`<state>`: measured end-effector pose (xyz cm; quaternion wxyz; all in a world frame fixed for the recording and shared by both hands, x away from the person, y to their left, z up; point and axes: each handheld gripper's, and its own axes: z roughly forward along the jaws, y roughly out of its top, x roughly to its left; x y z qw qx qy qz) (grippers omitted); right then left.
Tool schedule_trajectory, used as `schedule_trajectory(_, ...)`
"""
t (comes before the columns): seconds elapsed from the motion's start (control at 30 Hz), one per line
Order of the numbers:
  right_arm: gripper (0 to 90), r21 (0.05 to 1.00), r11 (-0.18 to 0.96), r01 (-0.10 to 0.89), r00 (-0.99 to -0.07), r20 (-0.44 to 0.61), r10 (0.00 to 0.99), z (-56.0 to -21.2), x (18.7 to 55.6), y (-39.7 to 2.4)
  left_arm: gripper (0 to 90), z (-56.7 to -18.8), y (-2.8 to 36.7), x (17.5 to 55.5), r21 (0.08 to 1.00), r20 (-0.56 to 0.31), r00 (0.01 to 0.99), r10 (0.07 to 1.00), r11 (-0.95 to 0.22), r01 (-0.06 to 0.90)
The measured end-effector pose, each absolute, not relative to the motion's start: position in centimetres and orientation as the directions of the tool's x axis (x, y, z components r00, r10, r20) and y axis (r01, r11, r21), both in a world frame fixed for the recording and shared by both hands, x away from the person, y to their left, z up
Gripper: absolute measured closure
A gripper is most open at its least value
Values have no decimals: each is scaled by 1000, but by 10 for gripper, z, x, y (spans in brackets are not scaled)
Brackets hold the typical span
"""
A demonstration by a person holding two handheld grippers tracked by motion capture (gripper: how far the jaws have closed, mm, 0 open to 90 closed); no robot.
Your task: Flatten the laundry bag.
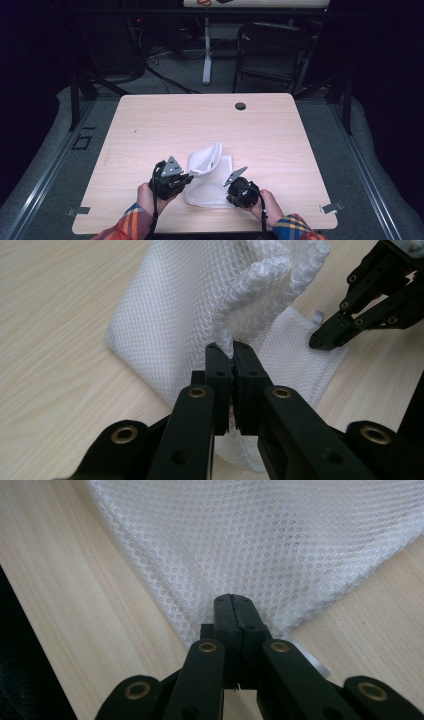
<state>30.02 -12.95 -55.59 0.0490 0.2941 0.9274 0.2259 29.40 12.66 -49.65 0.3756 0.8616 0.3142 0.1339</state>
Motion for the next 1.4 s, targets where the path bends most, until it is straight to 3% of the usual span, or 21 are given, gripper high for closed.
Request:
schedule_trajectory(1.03,900,419,742,523,-824,25,566,-554,301,-128,873,-498,155,294,692,-13,683,730,-487,534)
schedule_trajectory(1.4,900,409,746,526,-820,11,573,-554,301,-130,876,-510,163,302,617,-70,645,761,-475,627)
